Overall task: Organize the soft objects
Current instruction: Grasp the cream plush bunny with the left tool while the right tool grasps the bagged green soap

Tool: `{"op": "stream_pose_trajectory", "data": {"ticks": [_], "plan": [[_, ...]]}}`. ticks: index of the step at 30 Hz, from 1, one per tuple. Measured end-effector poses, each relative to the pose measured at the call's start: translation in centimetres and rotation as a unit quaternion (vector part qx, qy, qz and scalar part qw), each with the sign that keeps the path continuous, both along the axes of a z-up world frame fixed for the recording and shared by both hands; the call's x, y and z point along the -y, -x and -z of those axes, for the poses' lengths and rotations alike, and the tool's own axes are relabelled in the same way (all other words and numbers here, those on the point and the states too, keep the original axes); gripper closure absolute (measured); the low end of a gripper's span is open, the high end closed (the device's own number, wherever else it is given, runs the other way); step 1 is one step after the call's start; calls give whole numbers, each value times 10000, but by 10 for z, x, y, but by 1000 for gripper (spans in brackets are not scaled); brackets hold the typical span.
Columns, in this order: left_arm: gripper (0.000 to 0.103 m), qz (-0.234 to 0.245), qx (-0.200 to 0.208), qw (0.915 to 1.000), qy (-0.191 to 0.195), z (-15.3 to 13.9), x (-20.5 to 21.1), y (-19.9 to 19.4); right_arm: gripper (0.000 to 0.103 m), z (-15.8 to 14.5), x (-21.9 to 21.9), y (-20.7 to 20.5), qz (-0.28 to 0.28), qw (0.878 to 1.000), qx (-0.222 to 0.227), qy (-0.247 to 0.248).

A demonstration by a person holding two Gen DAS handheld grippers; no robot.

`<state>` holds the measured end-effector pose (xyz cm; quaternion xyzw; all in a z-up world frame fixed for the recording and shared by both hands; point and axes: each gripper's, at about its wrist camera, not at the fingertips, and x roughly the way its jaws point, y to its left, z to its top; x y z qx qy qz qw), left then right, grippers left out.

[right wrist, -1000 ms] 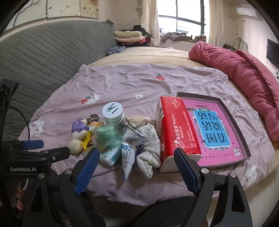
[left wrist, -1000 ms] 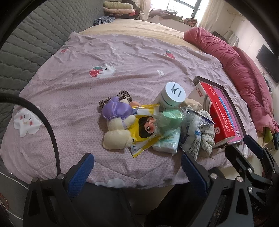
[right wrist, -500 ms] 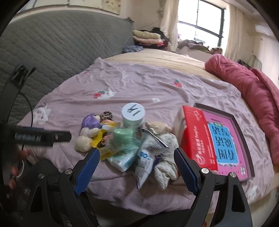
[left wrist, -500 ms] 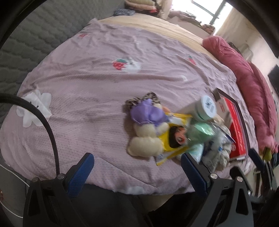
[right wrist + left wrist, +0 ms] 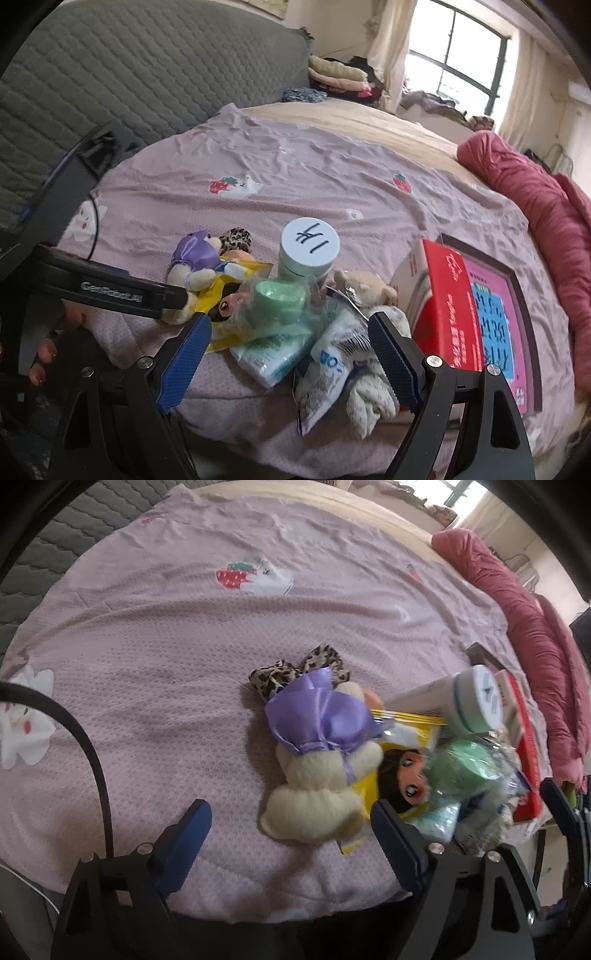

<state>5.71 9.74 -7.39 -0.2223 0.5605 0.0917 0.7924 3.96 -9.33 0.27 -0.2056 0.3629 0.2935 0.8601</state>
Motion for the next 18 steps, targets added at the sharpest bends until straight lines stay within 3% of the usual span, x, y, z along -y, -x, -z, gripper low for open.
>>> {"op": "stream_pose_trajectory", "data": {"ticks": [15,18], "plan": [[39,109,99,9979,628,22,-7,-17,16,26,-34,-24,-244,9987,258,354],[40,120,64,9976,684,24,-6,-20,22,32,-38,-29,-222,9989,156,390]]}}
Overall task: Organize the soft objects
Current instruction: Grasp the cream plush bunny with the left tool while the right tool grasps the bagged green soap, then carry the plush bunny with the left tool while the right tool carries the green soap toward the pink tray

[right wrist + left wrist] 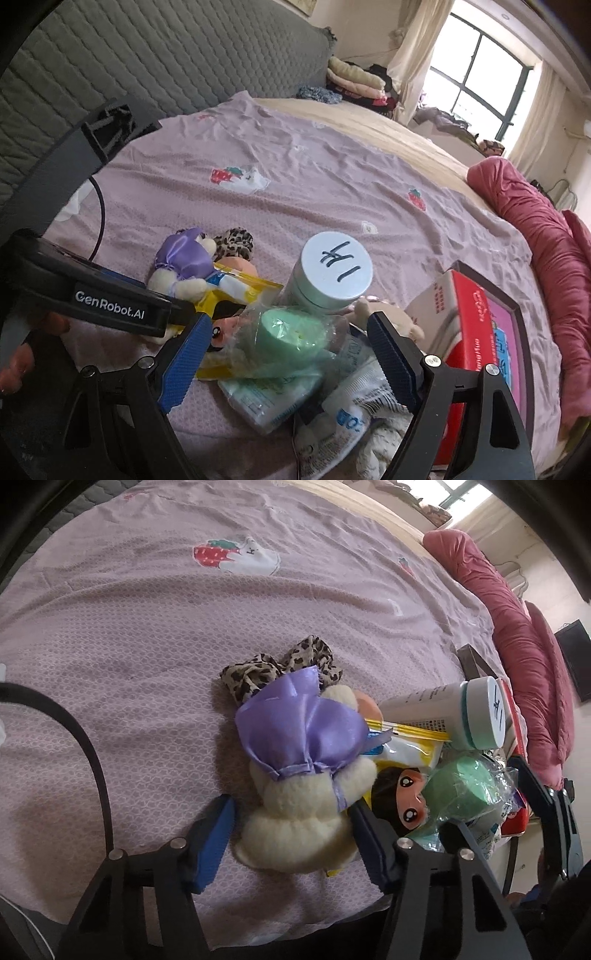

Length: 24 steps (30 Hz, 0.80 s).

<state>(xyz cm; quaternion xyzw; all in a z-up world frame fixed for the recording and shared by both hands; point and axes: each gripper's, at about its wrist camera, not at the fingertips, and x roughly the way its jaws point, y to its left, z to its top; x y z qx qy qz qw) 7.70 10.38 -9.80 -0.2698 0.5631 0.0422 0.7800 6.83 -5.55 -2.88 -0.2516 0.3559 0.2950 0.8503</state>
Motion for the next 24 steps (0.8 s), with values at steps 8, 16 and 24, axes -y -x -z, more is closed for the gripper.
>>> {"op": "stream_pose_trajectory", "data": {"ticks": [8,16,24], "plan": [[47,-10,-15,9998,214,6,-1,-7,54,14,-9,-11,-78,9997,-218,74],[52,-162,95,9982,564,4,-6,-5,57,1,13,-10,44,9990,-388,-239],[52,-172,402,9986,293,-28,3,12,57,-21,28,-1,75,9964,-506,-672]]}}
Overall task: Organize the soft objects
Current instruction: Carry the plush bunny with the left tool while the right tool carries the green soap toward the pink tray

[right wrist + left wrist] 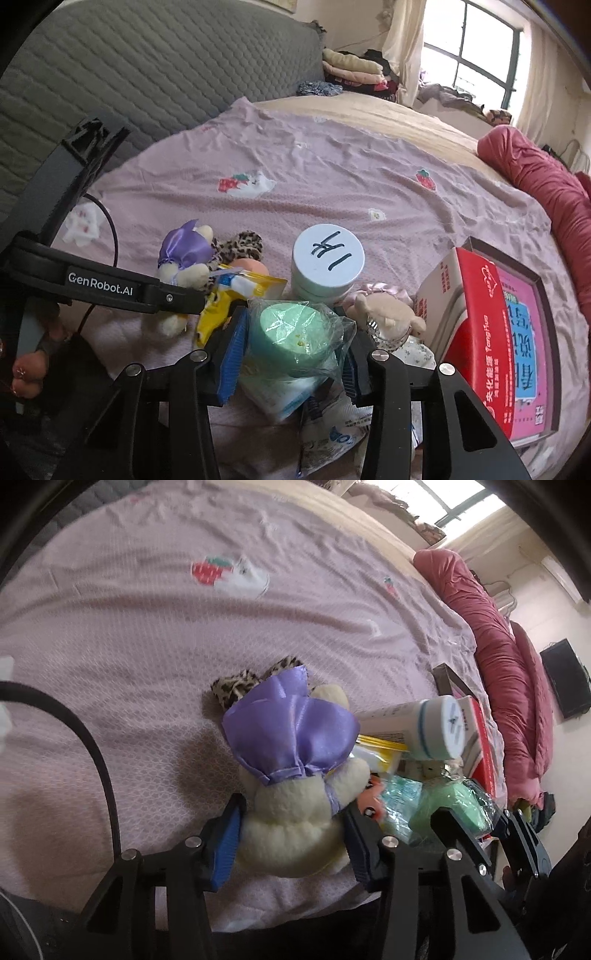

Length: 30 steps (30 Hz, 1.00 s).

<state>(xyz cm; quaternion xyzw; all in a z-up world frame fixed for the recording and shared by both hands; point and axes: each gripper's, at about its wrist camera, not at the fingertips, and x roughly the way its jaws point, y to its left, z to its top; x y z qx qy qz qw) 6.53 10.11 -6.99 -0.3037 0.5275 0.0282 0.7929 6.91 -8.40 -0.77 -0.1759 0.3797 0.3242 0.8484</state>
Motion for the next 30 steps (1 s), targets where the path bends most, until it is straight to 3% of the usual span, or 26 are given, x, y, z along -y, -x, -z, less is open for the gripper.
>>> {"op": "stream_pose_trajectory", "data": {"ticks": [8,16,24,30], "plan": [[52,104,266,9991,-299,-39,11,16,57,-24,23,3,293,9987,37,-405],[52,461,670,9946,-641,-85,47,16,57,-61,64,5,758,9940,329,-717],[52,825,947,9884,-858,-120,88,5,57,-90,100,-5,1268,9877,504,-762],[52,1093,968,9846,-961,-129,119,-4,57,-98,129,-16,1862,9790,487,-677]]}}
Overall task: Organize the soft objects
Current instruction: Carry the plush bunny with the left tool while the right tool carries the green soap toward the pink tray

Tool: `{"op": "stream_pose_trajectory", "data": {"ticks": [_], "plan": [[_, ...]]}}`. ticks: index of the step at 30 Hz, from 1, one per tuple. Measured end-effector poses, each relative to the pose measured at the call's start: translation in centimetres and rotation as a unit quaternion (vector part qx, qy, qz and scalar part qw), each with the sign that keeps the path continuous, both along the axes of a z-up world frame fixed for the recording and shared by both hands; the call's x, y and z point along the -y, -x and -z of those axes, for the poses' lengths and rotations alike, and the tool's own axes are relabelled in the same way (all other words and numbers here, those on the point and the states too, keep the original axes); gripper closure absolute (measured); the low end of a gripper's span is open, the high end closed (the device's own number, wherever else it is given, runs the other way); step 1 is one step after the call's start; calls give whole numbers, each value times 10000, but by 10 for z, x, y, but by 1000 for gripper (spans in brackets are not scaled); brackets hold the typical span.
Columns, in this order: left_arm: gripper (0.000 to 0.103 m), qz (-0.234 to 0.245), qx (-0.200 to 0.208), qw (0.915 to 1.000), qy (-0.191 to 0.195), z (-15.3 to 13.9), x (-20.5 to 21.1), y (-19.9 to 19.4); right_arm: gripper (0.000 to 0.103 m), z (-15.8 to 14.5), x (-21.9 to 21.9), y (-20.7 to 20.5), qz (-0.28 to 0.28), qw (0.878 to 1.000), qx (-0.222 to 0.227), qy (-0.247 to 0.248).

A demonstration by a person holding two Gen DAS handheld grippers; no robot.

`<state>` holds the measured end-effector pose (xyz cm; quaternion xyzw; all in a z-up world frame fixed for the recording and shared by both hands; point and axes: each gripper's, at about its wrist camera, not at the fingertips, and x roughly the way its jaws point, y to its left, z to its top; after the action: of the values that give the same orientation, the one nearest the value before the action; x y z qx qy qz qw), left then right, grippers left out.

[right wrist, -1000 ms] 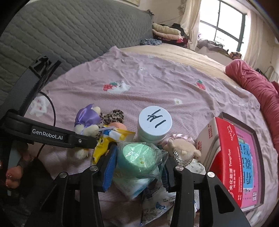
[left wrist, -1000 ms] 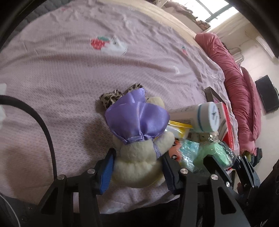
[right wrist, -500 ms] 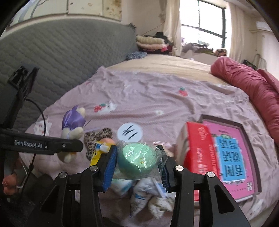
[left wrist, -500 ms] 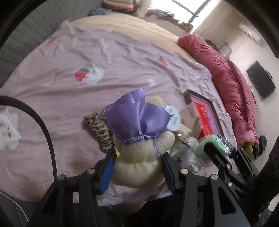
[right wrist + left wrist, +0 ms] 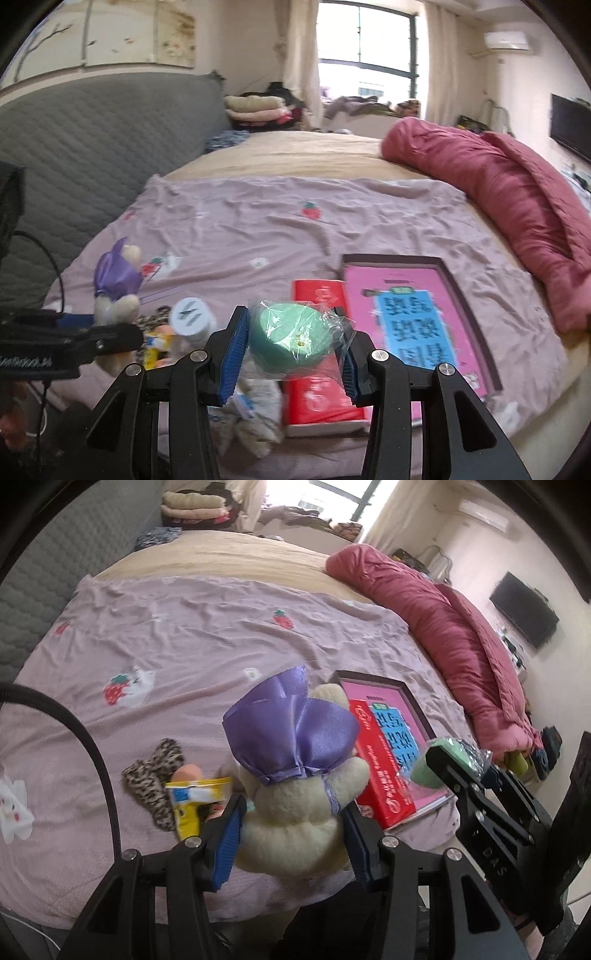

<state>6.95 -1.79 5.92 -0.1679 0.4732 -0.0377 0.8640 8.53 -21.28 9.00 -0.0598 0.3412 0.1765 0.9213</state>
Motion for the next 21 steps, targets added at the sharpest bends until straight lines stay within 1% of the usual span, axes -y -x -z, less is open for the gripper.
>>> {"op": "stream_pose_trajectory", "data": {"ticks": [10,21], "plan": [[52,572,38,9981,-232,-14,65,-17,58,-1,57,-18,687,9972,-221,-206],[52,1148,-13,9922,-491,-16,134,-44,57,0,116,-32,1256,9910,-302,-355]]}}
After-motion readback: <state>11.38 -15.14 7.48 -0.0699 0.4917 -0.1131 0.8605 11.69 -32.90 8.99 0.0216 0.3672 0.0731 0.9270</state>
